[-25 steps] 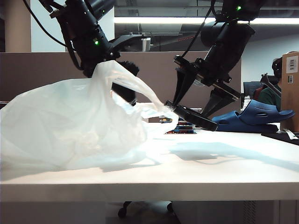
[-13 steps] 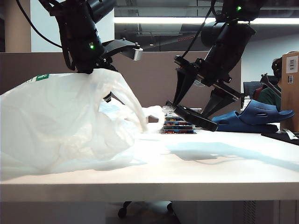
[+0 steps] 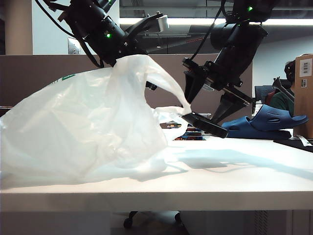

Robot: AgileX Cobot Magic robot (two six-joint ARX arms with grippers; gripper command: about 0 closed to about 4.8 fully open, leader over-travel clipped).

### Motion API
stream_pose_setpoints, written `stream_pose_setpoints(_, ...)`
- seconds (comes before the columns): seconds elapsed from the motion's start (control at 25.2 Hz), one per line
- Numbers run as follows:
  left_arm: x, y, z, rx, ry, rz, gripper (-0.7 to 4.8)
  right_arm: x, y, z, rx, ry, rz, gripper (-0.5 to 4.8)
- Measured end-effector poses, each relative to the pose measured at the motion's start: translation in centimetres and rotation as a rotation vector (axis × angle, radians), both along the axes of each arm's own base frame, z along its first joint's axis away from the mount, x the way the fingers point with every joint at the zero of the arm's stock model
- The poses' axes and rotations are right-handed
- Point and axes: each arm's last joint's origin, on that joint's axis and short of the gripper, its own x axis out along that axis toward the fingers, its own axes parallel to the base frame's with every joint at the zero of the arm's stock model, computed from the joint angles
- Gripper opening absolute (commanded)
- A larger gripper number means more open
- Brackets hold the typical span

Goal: Put the power bank into the bag.

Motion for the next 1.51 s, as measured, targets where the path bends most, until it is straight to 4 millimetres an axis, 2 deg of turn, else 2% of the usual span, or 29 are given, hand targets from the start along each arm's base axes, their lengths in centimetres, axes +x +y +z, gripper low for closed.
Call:
stream_pose_setpoints(0.4,-0.1,-0.6,0.8,-0.146,-0.012,-0.189,-0.05,-0.4,0.4,0.2,0.149,0.044,0.098,2.06)
stream_pose_setpoints(0.67,0.0,-0.5,1.1,-0.134,-0.048,-0.148,-0.05,-0.5,0.6,0.3,0.180,0.047,0.123,2.06)
stream_pose_setpoints(0.83,-0.4,0.1,2.7,-0.097,-0.120,-0.040,0.10,-0.5,0.5,0.3,0.178,0.045,0.124,2.06)
stream_pose_setpoints(0.87,-0.7,0.4,3.3,-0.090,-0.146,-0.007,0.45,-0.4,0.5,0.3,0.175,0.043,0.123,2.06)
stream_pose_setpoints(0.95,-1.4,1.2,5.1,-0.072,-0.214,0.085,2.26,-0.4,0.5,0.3,0.167,0.035,0.130,2.06)
stream_pose_setpoints(1.03,-2.3,2.1,6.8,-0.042,-0.276,0.197,3.46,-0.4,0.5,0.2,0.160,0.029,0.132,2.06)
stream_pose_setpoints(1.11,-3.0,2.8,7.7,-0.013,-0.296,0.269,3.78,-0.4,0.5,0.2,0.159,0.028,0.133,2.06)
stream_pose_setpoints(1.23,-3.6,3.3,7.8,0.041,-0.276,0.324,3.82,-0.4,0.5,0.2,0.159,0.029,0.133,2.06)
stream_pose_setpoints(1.51,-4.4,4.0,6.3,0.161,-0.118,0.376,3.81,-0.4,0.5,0.2,0.159,0.029,0.132,2.06)
